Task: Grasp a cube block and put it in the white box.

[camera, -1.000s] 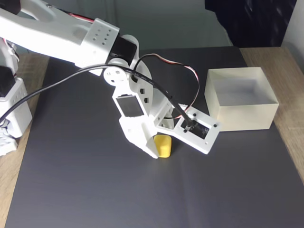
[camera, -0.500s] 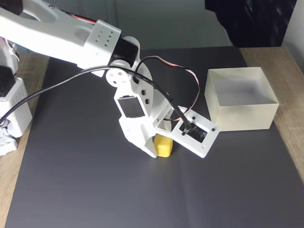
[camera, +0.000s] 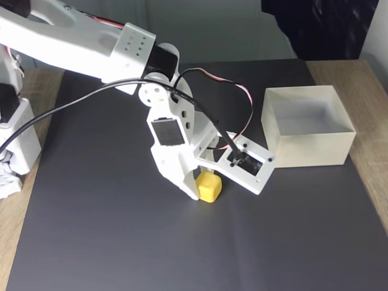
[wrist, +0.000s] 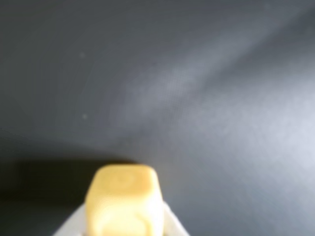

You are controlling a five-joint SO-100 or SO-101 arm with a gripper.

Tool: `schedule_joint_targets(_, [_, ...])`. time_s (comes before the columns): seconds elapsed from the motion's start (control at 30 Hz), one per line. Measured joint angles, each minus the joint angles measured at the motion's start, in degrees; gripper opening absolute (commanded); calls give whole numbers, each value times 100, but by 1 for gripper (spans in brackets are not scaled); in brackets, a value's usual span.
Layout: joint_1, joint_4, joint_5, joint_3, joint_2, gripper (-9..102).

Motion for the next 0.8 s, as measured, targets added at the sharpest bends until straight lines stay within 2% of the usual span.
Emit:
schedule_joint_targets(0.23, [-220, 9, -97, 9, 123, 0])
schedule_joint_targets(0.63, [-1046, 0, -554, 0, 1371, 0])
schedule_joint_targets(0.8, [-1371, -325, -712, 9, 2057, 0])
